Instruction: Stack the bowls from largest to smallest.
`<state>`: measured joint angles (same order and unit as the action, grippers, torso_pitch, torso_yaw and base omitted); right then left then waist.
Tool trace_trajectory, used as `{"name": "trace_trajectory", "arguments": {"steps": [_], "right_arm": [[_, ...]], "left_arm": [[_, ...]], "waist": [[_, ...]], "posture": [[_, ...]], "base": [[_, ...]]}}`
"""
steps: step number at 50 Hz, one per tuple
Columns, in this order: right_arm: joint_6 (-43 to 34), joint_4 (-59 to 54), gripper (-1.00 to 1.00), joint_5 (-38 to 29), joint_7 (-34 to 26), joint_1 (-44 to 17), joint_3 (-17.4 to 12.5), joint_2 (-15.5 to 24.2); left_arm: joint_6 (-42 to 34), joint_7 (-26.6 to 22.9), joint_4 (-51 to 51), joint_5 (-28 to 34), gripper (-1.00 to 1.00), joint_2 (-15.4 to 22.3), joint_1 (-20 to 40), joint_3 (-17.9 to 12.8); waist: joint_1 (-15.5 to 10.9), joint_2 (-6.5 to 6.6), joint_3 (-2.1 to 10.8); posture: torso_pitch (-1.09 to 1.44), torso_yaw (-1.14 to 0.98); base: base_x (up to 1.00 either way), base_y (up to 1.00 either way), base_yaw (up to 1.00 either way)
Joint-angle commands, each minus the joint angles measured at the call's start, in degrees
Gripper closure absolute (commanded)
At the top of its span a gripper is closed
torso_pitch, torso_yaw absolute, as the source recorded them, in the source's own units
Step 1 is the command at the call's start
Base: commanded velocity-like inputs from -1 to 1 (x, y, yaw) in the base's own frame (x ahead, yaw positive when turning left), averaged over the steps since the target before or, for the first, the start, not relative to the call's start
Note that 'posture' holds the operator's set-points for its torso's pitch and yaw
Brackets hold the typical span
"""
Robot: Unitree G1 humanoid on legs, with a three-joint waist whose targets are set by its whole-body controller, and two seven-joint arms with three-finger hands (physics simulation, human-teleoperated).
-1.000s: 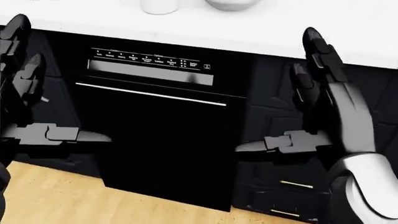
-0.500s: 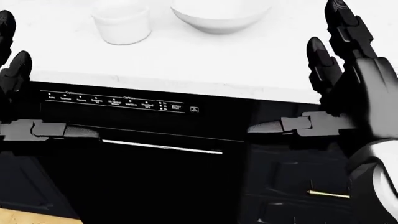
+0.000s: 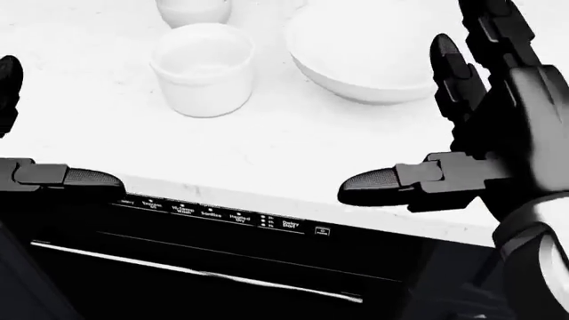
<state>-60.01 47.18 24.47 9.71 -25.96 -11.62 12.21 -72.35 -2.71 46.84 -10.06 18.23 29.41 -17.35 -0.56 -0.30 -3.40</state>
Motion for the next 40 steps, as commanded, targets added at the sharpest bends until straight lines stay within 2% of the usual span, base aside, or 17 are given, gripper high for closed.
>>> {"name": "trace_trajectory", "arguments": {"steps": [1, 3, 7, 9, 10, 12, 17, 20, 21, 22, 23, 28, 32, 34, 35, 36, 40], "right_arm": [[2.72, 2.52, -1.0, -0.44, 0.58, -1.66, -2.46, 1.08], [3.03, 2.47, -1.0, -0.28, 0.78, -1.52, -2.51, 1.02], [2.85, 2.85, -1.0, 0.53, 1.33, -1.96, -2.76, 1.22], [2.73, 2.92, -1.0, 0.86, 1.56, -2.1, -2.95, 1.39], [2.53, 3.09, -1.0, 1.09, 1.72, -2.2, -3.04, 1.46], [2.74, 2.74, -1.0, 1.11, 1.88, -2.02, -2.77, 1.64], [2.93, 2.56, -1.0, 0.91, 1.95, -2.19, -2.55, 1.98], [3.05, 2.69, -1.0, 0.95, 1.95, -2.2, -2.64, 1.86], [2.41, 3.14, -1.0, 1.57, 2.24, -2.72, -3.11, 1.82], [1.68, 3.57, -1.0, 2.17, 2.64, -3.26, -3.34, 1.9], [1.29, 3.91, -1.0, 3.37, 3.17, -3.97, -4.25, 1.68], [1.13, 4.0, -1.0, 3.02, 4.23, -3.87, -2.97, 3.24], [1.27, 4.13, -1.0, 2.92, 4.12, -3.99, -3.11, 3.25], [1.55, 4.22, -1.0, 2.69, 4.2, -3.7, -2.72, 2.93], [1.43, 4.33, -1.0, 2.72, 4.26, -3.75, -2.74, 2.84], [1.42, 4.3, -1.0, 2.74, 4.24, -3.83, -2.83, 2.82], [1.31, 4.43, -1.0, 2.92, 4.36, -3.7, -2.95, 2.7]], "left_arm": [[3.43, -0.03, 2.73, -0.32, -1.0, 0.49, 2.28, 0.49], [3.67, -0.03, 2.63, -0.26, -1.0, 0.43, 2.0, 0.59], [3.44, -0.12, 2.67, -0.33, -1.0, 0.6, 2.22, 0.32], [3.39, -0.21, 2.64, -0.42, -1.0, 0.73, 2.27, 0.06], [3.45, -0.24, 2.61, -0.46, -1.0, 0.75, 2.24, -0.02], [4.38, -0.07, 1.94, -0.31, -1.0, 0.55, 1.98, 0.42], [4.98, -0.22, 1.55, -0.27, -1.0, 0.59, 1.7, 0.41], [4.97, -0.28, 1.6, -0.38, -1.0, 0.67, 1.61, 0.15], [5.15, -0.3, 1.47, -0.36, -1.0, 0.71, 1.5, 0.14], [5.14, -0.29, 1.45, -0.38, -1.0, 0.76, 1.53, 0.09], [4.76, -0.31, 1.68, -0.51, -1.0, 0.86, 1.71, -0.07], [4.57, -0.36, 1.82, -0.87, -1.0, 1.19, 1.72, -0.59], [4.84, -0.35, 1.82, -1.14, -1.0, 1.21, 1.41, -0.88], [5.03, -0.36, 1.91, -1.24, -1.0, 1.23, 1.09, -0.98], [4.89, -0.34, 2.01, -1.31, -1.0, 1.26, 1.13, -1.05], [4.59, -0.3, 2.18, -1.42, -1.0, 1.32, 1.27, -1.16], [3.77, -0.13, 2.51, -1.79, -1.0, 1.64, 1.9, -1.27]], "waist": [[0.31, 1.05, 2.27], [-0.08, -0.03, 0.85], [-0.6, -1.78, 0.79], [-0.43, -4.92, 1.98], [0.23, -2.63, 1.35], [0.1, -3.32, 2.08], [-0.01, -0.59, 2.06], [-0.11, 3.36, 3.0], [-0.13, 2.7, 3.76], [-0.54, 2.55, 1.83], [-0.55, 3.76, 1.37], [0.34, 2.82, 1.13], [0.25, -1.19, 1.37], [0.61, -5.65, 2.93], [1.16, -2.78, 2.23], [0.78, -3.57, 2.95], [1.11, -2.41, 3.23]], "posture": [[0.0, 0.0], [0.0, 0.0], [0.0, 0.0], [0.0, 0.0], [0.0, 0.0], [0.0, 0.0], [0.0, 0.0], [0.0, 0.0], [0.0, 0.0], [0.0, 0.0], [0.0, 0.0], [0.0, 0.0], [0.0, 0.0], [0.0, 0.0], [0.0, 0.0], [0.0, 0.0], [0.0, 0.0]], "base": [[0.37, 0.03, 0.0], [0.46, 0.03, 0.0], [0.46, 0.03, 0.0], [0.35, 0.03, 0.0], [0.27, 0.04, 0.0], [0.18, 0.04, 0.0], [0.06, 0.12, 0.0], [0.0, 0.18, 0.0], [0.0, 0.19, 0.0], [0.0, 0.0, 0.0], [0.0, 0.0, 0.0], [0.0, 0.03, 0.0], [0.0, 0.31, 0.0], [0.0, 0.39, 0.0], [0.0, 0.4, 0.0], [0.0, 0.39, 0.0], [0.0, 0.39, 0.0]]}}
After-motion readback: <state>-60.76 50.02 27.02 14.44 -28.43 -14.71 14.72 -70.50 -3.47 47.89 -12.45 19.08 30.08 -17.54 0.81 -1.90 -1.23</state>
